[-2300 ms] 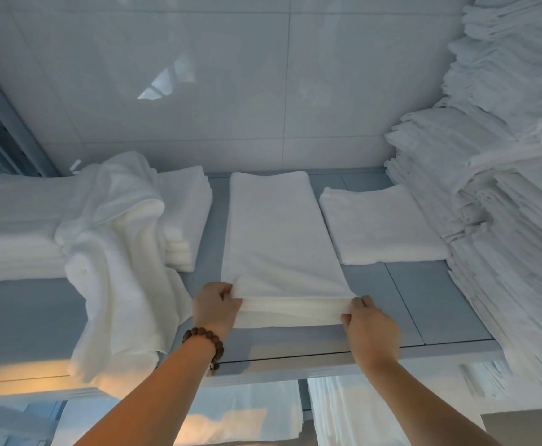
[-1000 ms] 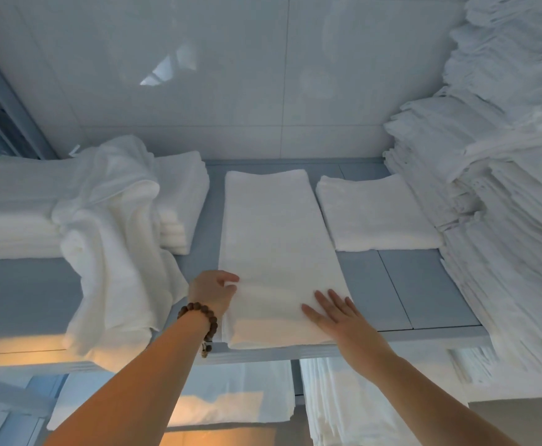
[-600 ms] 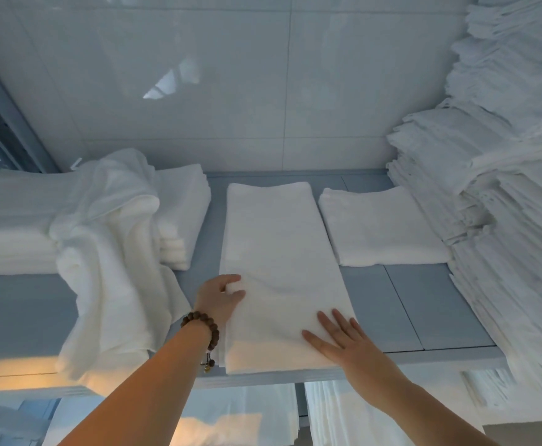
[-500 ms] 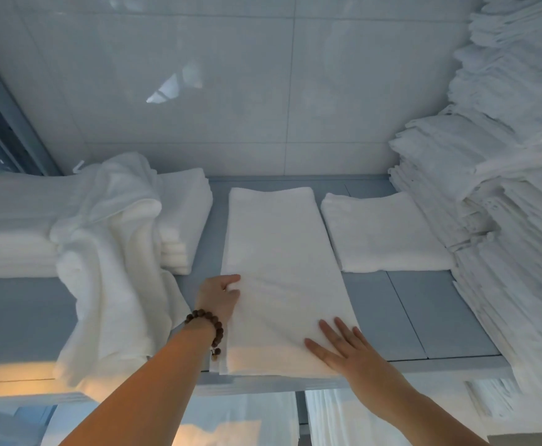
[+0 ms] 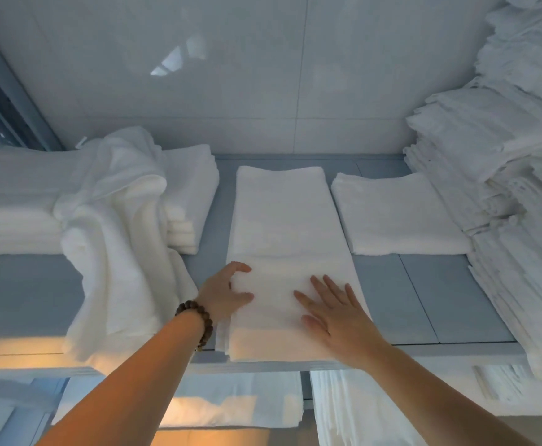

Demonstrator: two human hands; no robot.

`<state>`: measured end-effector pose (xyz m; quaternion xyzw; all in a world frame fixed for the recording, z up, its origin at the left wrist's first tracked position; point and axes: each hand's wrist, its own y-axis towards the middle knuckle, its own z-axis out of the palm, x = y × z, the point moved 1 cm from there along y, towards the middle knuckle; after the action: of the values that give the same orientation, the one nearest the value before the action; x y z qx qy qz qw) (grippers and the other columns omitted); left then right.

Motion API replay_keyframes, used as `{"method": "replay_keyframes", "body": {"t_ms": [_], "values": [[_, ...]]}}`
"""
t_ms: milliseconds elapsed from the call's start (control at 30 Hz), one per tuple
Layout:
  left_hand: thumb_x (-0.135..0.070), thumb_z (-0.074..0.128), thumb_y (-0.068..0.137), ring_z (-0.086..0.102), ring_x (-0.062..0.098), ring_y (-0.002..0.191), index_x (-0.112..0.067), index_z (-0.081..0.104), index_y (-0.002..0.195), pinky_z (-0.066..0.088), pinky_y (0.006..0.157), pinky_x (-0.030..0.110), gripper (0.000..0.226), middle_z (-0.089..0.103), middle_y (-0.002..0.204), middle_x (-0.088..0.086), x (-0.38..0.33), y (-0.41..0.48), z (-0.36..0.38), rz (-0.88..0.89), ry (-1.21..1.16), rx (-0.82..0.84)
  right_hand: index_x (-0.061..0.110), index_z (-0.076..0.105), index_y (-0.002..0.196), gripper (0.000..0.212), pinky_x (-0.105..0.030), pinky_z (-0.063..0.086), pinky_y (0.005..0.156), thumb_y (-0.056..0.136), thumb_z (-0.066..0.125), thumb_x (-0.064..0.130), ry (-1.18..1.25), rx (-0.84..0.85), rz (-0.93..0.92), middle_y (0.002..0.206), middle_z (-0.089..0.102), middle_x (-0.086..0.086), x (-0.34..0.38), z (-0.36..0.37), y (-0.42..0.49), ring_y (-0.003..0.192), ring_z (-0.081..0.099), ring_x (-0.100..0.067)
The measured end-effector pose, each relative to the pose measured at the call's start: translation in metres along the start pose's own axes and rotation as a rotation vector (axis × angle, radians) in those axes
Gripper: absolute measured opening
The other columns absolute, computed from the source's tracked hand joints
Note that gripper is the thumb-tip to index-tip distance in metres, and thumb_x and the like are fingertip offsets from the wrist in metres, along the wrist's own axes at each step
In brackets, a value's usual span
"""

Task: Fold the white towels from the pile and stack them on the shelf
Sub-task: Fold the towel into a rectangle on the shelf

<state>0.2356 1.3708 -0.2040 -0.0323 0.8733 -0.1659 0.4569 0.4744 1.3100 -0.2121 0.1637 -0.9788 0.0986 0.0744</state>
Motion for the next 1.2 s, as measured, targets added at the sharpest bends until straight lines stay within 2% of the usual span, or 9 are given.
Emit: {"method": "replay_keyframes", "body": {"t_ms": [133,367,467,533,633,700,967,1100,1200], "values": [[-0.003,0.057,0.086,0.052,0.014,0.092,-0.030,0.062,0.106,0.040,0.067,0.013,0.034,0.052,0.109,-0.003,0.003,-0.001,-0.012,0.089,0.009,-0.107,0.048,-0.001,0.145,0.055,-0.046,-0.019,0.114,0.093,0.011,0.060,-0.028,-0.034,0.044,0.158,-0.016,0.006,0.008,0.011,0.020,0.143,-0.024,-0.016],[-0.004,0.052,0.087,0.054,0.020,0.102,-0.027,0.058,0.121,0.040,0.088,0.024,0.041,0.051,0.112,-0.003,0.016,0.004,-0.019,0.063,0.147,-0.061,0.048,-0.007,0.144,0.063,-0.055,-0.017,0.112,0.086,0.009,0.067,-0.057,-0.027,0.205,0.158,-0.016,0.005,0.015,0.022,0.037,0.144,-0.018,-0.023],[-0.008,0.054,0.084,0.051,0.022,0.101,-0.021,0.059,0.120,0.039,0.093,0.028,0.039,0.048,0.120,0.008,0.010,0.001,-0.015,0.159,0.385,-0.372,0.046,-0.010,0.143,0.063,-0.058,-0.016,0.111,0.085,0.003,0.067,-0.060,-0.077,0.217,0.157,-0.020,0.004,0.024,0.023,0.043,0.143,-0.022,-0.023],[-0.009,0.053,0.084,0.046,0.027,0.116,-0.017,0.060,0.119,0.037,0.100,0.035,0.036,0.047,0.127,0.010,-0.002,-0.002,0.003,0.375,0.466,-0.396,0.045,-0.018,0.142,0.063,-0.059,-0.017,0.110,0.084,-0.002,0.067,-0.068,-0.077,0.209,0.155,-0.025,0.005,0.030,0.029,0.044,0.142,-0.026,-0.022],[-0.034,0.031,0.098,0.010,0.022,0.144,-0.028,0.028,0.145,0.007,0.117,0.039,0.048,0.016,0.156,0.001,0.001,-0.005,0.042,0.483,0.730,-0.085,0.047,-0.030,0.136,0.062,-0.057,-0.018,0.110,0.081,-0.010,0.069,-0.065,-0.081,0.218,0.151,-0.031,0.008,0.031,0.035,0.043,0.141,-0.027,-0.020],[-0.048,0.008,0.097,-0.014,0.017,0.144,-0.035,-0.001,0.148,-0.009,0.116,0.044,0.054,-0.008,0.158,-0.008,0.016,-0.006,0.052,0.421,0.869,-0.056,0.049,-0.031,0.134,0.062,-0.054,-0.019,0.111,0.079,-0.012,0.071,-0.055,-0.091,0.210,0.150,-0.031,0.010,0.029,0.036,0.040,0.141,-0.027,-0.018],[-0.059,-0.014,0.086,-0.030,0.020,0.139,-0.034,-0.022,0.141,-0.016,0.113,0.049,0.061,-0.023,0.153,-0.006,0.025,-0.044,0.070,0.373,0.877,-0.038,0.050,-0.031,0.134,0.061,-0.052,-0.015,0.114,0.082,-0.005,0.070,-0.065,-0.073,0.158,0.154,-0.026,0.009,0.026,0.037,0.009,0.142,-0.025,-0.017],[-0.051,0.005,0.091,-0.004,0.027,0.145,-0.030,0.011,0.148,-0.003,0.115,0.050,0.061,0.003,0.158,-0.004,0.015,-0.061,0.070,0.345,0.829,-0.034,0.051,-0.011,0.142,0.060,-0.051,-0.005,0.116,0.084,-0.001,0.065,-0.058,-0.029,0.134,0.159,-0.006,0.010,0.026,0.029,-0.005,0.146,-0.008,-0.016],[-0.028,0.042,0.082,0.050,0.033,0.114,-0.019,0.059,0.112,0.037,0.099,0.043,0.035,0.054,0.120,0.006,-0.013,-0.052,0.062,0.441,0.784,-0.212,0.044,0.031,0.138,0.049,-0.042,0.023,0.107,0.093,0.013,0.050,-0.030,-0.170,0.149,0.143,0.037,0.011,0.027,0.001,0.015,0.131,0.031,-0.016]]}}
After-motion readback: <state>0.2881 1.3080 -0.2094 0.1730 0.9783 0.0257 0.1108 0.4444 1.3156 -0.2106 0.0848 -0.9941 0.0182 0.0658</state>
